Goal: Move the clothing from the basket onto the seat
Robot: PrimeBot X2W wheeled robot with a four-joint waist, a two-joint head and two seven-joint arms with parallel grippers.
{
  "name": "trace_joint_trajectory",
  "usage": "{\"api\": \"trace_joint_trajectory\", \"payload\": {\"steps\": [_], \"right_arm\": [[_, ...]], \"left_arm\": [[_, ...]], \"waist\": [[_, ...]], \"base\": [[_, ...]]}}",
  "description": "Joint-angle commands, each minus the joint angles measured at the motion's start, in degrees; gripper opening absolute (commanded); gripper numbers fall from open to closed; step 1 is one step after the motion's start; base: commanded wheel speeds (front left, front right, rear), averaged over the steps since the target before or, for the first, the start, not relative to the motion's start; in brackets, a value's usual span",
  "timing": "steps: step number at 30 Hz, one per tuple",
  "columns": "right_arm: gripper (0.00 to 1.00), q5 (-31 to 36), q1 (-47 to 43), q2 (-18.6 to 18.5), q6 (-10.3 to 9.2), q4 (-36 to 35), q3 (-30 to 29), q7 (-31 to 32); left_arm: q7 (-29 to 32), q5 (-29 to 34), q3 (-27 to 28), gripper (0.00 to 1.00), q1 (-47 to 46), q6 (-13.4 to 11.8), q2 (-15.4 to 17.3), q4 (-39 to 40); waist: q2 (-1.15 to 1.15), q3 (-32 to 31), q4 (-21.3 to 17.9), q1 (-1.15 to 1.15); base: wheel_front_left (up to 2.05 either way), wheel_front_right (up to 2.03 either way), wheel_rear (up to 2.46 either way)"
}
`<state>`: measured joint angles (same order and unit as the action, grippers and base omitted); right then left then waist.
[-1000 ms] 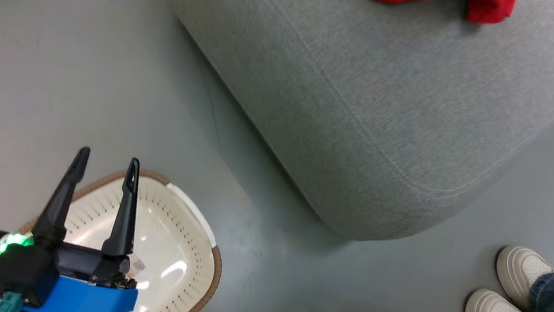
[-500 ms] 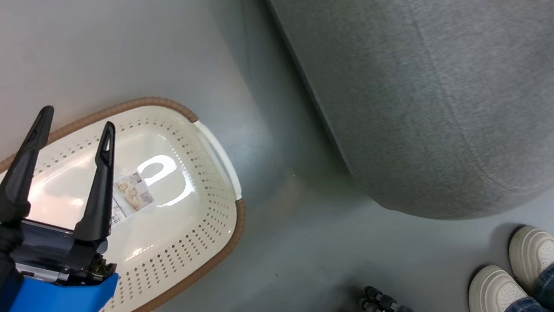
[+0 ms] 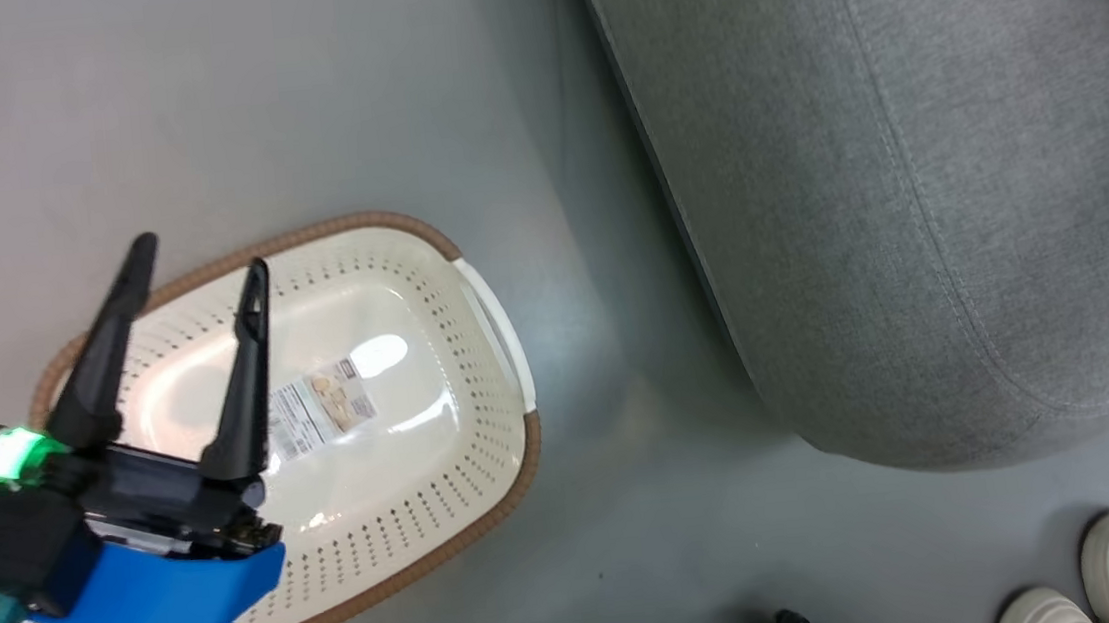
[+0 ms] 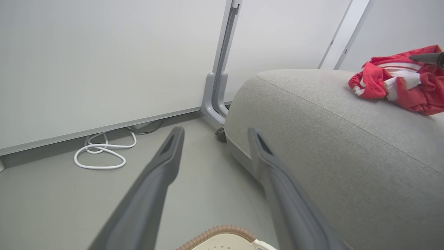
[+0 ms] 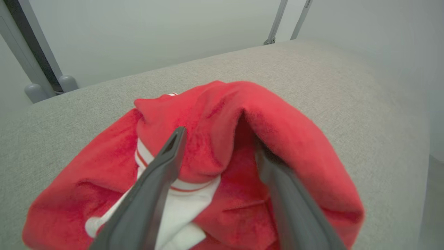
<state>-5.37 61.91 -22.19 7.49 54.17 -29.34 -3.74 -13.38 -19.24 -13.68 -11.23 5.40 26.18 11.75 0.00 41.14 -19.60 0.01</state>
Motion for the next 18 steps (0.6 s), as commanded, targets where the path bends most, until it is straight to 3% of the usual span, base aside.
{"api": "trace_joint_trajectory", "payload": {"steps": [1,9,18], "right_arm": [[1.0,0.5,-1.2,-1.0,0.01,0.3,0.4,-0.5],[1.0,3.1,-8.3,-0.1,0.01,-0.4,4.5,-2.3],[1.0,1.4,-23.3,5.6,0.01,-10.5,9.5,-7.0]], "left_arm": [[-0.5,-0.3,-0.3,1.0,-0.9,0.2,-0.5,-0.8],[-1.8,-2.2,-3.0,1.0,-0.3,1.1,-5.7,-9.0],[-1.9,-3.3,-1.4,1.0,3.4,1.8,-11.1,-14.2]], "waist": [[0.0,-3.3,1.5,-0.01],[0.0,-14.1,4.3,-0.01],[0.0,-24.1,5.1,-0.01]], "base": [[0.0,0.0,0.0],[0.0,0.0,0.0],[0.0,0.0,0.0]]}}
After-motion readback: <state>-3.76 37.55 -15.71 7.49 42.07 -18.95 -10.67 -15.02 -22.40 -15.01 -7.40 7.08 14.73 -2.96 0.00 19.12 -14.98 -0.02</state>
